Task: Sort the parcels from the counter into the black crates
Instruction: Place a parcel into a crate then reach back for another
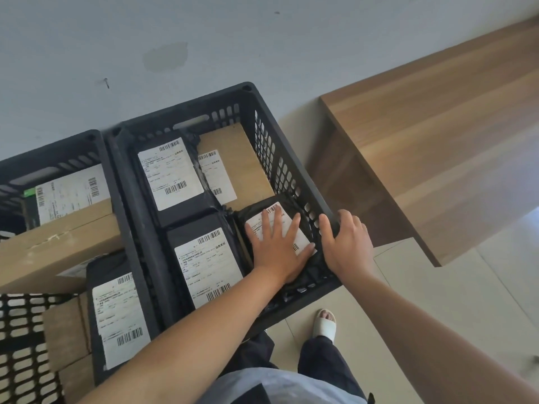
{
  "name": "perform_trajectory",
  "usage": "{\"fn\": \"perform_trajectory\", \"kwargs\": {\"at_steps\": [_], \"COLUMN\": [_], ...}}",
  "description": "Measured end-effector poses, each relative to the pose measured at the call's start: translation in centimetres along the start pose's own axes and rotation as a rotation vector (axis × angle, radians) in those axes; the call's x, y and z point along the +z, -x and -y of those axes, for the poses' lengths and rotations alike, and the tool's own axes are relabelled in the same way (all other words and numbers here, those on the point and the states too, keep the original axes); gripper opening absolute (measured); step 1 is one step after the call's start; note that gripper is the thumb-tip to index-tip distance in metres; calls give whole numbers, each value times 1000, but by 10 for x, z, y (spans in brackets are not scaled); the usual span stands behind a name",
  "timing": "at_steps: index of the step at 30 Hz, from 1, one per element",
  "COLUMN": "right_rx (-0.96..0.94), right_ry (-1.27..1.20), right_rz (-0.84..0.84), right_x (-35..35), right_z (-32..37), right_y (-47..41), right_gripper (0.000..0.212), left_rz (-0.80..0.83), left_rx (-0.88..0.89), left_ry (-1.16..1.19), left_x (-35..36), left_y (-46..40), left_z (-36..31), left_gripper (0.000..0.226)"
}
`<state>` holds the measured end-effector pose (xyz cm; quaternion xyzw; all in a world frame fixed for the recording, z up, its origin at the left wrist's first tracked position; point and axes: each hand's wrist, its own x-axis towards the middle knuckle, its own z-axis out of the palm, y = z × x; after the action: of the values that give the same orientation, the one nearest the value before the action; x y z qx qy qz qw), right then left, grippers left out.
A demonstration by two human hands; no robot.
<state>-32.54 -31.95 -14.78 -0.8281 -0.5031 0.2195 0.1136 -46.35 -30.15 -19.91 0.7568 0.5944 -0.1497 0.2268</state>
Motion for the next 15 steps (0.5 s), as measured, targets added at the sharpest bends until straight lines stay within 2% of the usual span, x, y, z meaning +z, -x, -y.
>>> {"fn": "perform_trajectory", "kwargs": {"at_steps": [8, 12, 15], "right_rx": [7, 5, 1], "right_ry": [9, 13, 20], "right_rz": [-8, -11, -18], "right_x": [1, 0, 0], "right_z": [1, 3, 3], "right_y": [0, 0, 0], "right_gripper": [57, 56, 55], "left_rz": [21, 95, 148], "left_rx": [-10, 25, 33], "left_ry": [23, 0, 62], "left_x": [3, -3, -8], "left_y": [4, 4, 4], "left_z": [3, -2, -5], "left_gripper": [78, 96, 100]}}
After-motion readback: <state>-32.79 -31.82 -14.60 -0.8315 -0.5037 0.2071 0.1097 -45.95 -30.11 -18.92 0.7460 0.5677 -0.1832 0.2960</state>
